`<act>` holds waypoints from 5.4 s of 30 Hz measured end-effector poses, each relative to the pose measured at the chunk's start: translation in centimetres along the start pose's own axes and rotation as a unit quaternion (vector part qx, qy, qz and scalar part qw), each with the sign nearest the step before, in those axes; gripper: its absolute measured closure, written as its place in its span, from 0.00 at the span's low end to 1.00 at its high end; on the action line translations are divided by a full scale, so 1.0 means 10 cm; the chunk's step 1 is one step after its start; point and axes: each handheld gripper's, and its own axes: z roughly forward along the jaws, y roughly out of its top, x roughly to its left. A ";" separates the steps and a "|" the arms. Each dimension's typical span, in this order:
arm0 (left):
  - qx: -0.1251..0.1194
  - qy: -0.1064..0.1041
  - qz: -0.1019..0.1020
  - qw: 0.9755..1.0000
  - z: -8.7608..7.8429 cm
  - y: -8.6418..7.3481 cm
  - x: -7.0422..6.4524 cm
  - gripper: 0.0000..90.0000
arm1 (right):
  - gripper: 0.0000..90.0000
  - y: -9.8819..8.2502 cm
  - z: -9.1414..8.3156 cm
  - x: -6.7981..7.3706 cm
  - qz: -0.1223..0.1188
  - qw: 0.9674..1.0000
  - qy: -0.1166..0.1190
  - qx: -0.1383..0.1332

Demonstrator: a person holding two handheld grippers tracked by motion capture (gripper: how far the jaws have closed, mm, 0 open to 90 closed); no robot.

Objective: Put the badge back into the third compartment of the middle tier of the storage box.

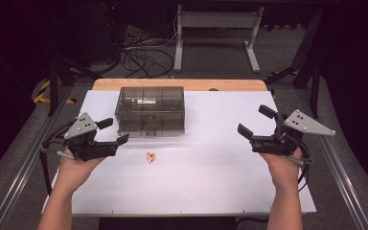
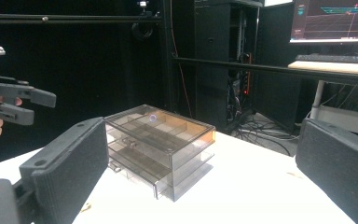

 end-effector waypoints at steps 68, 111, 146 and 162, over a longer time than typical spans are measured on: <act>0.128 -0.025 0.031 0.991 0.79 -0.36 -0.14 0.48 | 0.03 0.01 -0.04 -0.01 -0.005 1.000 0.004 0.009; 0.213 -0.057 0.024 0.975 1.28 -0.61 -0.27 0.62 | 0.03 0.02 -0.03 0.00 -0.006 1.000 0.012 0.011; 0.171 -0.081 0.004 0.982 1.14 -0.56 -0.31 0.94 | 0.03 0.02 -0.03 0.00 -0.006 1.000 0.013 0.012; 0.124 -0.048 0.029 0.991 1.01 -0.39 -0.44 0.94 | 0.03 0.02 -0.02 -0.01 -0.007 1.000 0.014 0.010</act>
